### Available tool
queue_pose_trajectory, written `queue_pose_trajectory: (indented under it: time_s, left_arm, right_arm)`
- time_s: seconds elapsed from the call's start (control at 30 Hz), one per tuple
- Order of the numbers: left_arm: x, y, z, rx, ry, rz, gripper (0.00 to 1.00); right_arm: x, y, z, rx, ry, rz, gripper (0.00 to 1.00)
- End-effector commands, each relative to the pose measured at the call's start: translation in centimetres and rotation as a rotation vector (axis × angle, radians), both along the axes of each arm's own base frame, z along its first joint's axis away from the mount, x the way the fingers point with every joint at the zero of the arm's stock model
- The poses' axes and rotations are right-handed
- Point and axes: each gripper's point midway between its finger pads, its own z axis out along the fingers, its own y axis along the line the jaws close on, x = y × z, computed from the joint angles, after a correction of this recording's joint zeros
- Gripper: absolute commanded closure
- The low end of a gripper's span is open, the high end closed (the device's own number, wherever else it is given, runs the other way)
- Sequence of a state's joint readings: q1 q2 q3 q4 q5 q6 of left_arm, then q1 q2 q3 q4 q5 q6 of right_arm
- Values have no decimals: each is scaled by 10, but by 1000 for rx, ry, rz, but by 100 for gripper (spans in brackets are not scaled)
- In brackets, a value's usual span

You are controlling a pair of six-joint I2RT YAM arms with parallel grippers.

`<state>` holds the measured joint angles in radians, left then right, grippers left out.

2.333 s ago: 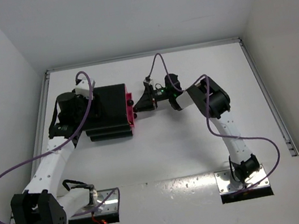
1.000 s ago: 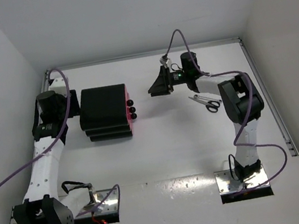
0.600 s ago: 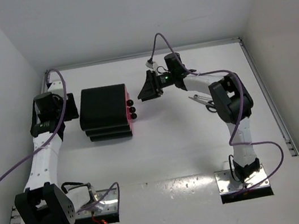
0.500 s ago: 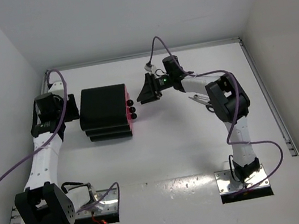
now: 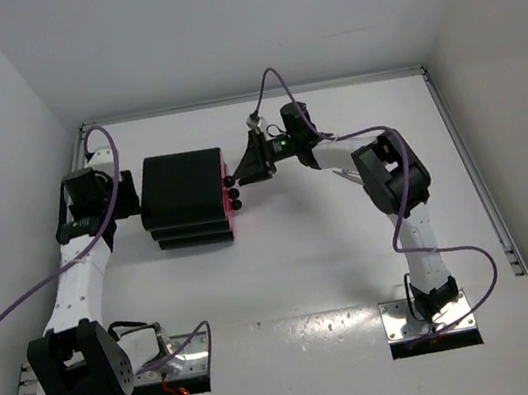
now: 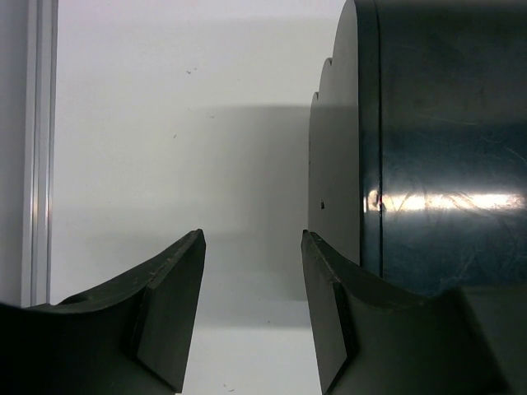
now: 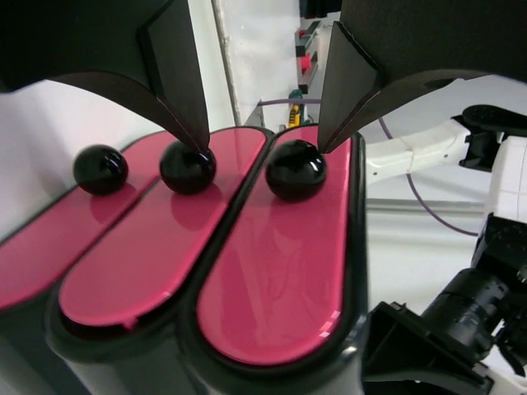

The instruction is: Sort the tools into containers

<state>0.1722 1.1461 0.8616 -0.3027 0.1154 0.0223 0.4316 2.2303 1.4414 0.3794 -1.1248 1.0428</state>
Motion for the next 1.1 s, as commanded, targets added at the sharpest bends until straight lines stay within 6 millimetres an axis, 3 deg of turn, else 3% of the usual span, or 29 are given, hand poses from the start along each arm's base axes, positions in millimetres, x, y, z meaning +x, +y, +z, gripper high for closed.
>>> queue_pose_trajectory:
  time_s: [0.0,0.5,0.67,0.77,1.0,1.07]
  left_arm:
    - [-1,-4,-3,-15,2,-21,44]
    - [-5,-6,-11,-23,19,-28,44]
    - [-5,-6,-11,-23,19,-28,44]
    - [-4,-6,-14,-25,28,-28,44]
    - [-4,-8,-14,-30,27,-36,45]
    - [-4,-8,-14,-30,27,-36,45]
  right_arm:
    - [-1,11,42,84,-122,32,44]
    - [-4,26,56,121,-123,51,44]
    - [-11,32,50,114,-105,69,45]
    - [-14,31,47,111,-96,78,50]
    - [-14,26,48,106,-94,69,76]
    - [-18,24,49,108,-92,78,78]
